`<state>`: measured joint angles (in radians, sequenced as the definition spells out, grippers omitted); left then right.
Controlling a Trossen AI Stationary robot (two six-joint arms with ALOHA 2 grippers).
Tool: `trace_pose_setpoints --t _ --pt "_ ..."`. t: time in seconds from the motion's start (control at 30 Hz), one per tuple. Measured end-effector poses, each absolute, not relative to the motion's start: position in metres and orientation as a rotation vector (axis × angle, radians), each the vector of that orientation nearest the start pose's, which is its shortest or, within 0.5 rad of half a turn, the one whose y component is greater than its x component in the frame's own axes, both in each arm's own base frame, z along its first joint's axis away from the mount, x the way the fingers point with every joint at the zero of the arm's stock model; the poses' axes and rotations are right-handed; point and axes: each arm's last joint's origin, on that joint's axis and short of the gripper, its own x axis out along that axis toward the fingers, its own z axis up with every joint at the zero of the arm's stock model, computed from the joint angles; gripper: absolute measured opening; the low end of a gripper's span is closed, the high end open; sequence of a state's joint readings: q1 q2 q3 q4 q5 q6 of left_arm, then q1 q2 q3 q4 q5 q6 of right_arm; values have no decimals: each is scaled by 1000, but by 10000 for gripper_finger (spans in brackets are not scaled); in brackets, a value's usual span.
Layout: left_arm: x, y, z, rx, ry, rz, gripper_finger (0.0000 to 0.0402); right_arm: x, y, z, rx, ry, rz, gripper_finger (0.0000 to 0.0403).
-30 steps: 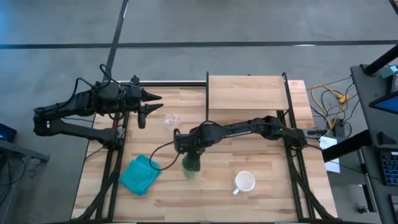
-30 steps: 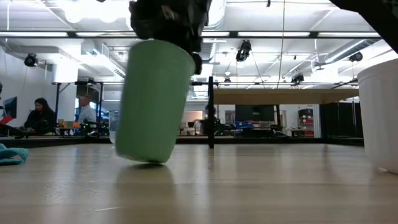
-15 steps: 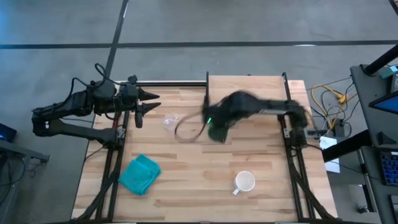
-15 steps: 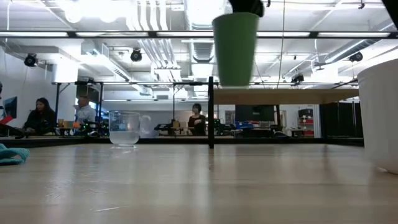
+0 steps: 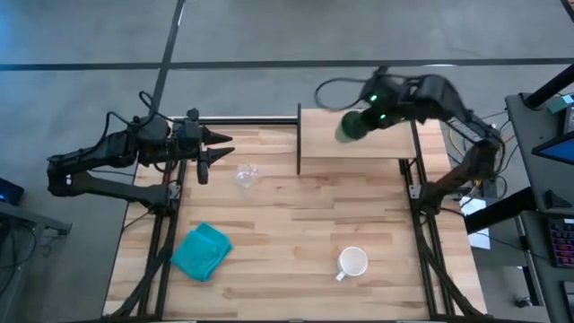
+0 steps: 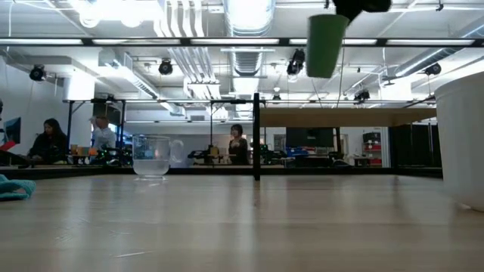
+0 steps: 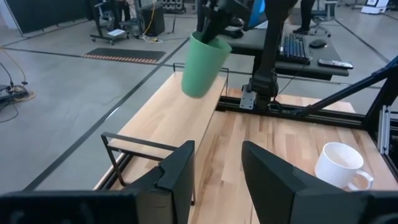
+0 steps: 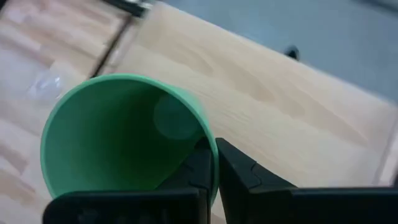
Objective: Stack small to large cups/mugs on shelf
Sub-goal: Put the green cup on the shelf
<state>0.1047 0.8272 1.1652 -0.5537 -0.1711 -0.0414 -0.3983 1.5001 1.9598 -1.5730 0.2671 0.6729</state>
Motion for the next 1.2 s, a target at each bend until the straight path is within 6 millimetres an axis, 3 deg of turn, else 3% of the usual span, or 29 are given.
trace_pose_setpoints --t 0.23,0.7,0.87,1.2 --pt "152 21 412 -27 238 280 121 170 -120 427 804 893 -1078 9" --pt "178 26 400 -10 318 367 121 107 -129 400 880 892 -1322 9" --pt "182 27 403 -10 297 375 121 97 -138 394 900 923 -1355 9" --pt "179 27 411 -17 244 376 121 99 -154 386 909 1003 -1302 9"
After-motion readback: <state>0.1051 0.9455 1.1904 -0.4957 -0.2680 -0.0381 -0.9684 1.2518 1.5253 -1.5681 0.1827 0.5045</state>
